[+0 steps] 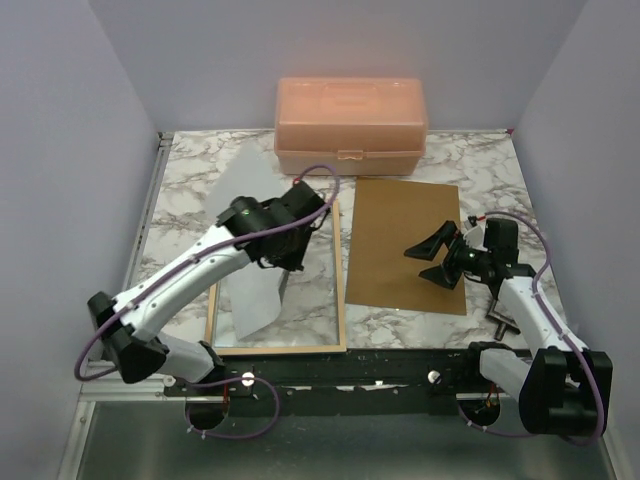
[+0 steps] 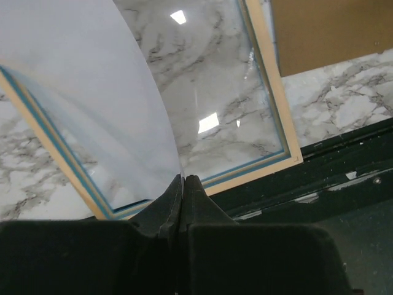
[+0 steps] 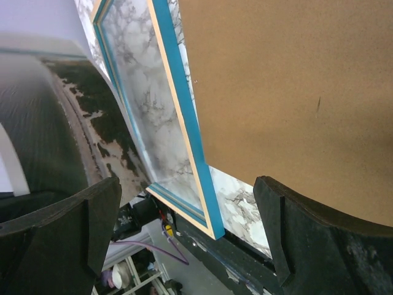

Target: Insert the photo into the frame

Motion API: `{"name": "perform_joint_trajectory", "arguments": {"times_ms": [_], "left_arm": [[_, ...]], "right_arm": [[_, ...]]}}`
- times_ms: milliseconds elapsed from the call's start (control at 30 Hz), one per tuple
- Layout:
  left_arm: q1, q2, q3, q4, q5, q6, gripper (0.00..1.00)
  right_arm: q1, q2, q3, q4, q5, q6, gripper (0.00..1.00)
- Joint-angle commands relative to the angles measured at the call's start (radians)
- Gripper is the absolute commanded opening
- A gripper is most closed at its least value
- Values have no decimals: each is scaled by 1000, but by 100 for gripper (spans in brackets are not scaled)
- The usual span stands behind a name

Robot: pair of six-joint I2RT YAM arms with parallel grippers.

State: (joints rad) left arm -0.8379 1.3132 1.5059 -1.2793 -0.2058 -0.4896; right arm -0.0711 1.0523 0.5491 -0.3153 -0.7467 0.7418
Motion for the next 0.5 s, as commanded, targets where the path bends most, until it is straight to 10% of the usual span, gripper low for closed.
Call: {"name": "perform_joint_trajectory", "arguments": {"times_ms": [0, 367, 467], "left_arm": [[-110, 155, 29, 135, 80, -47, 0], [-277, 543, 236, 139, 111, -93, 6], [-277, 549, 192, 188, 147, -113, 26]], "right_arm": [[6, 2, -41, 60, -45, 24, 100], [6, 55, -26, 69, -51, -1, 100], [7, 72, -34, 88, -57, 6, 100]]}}
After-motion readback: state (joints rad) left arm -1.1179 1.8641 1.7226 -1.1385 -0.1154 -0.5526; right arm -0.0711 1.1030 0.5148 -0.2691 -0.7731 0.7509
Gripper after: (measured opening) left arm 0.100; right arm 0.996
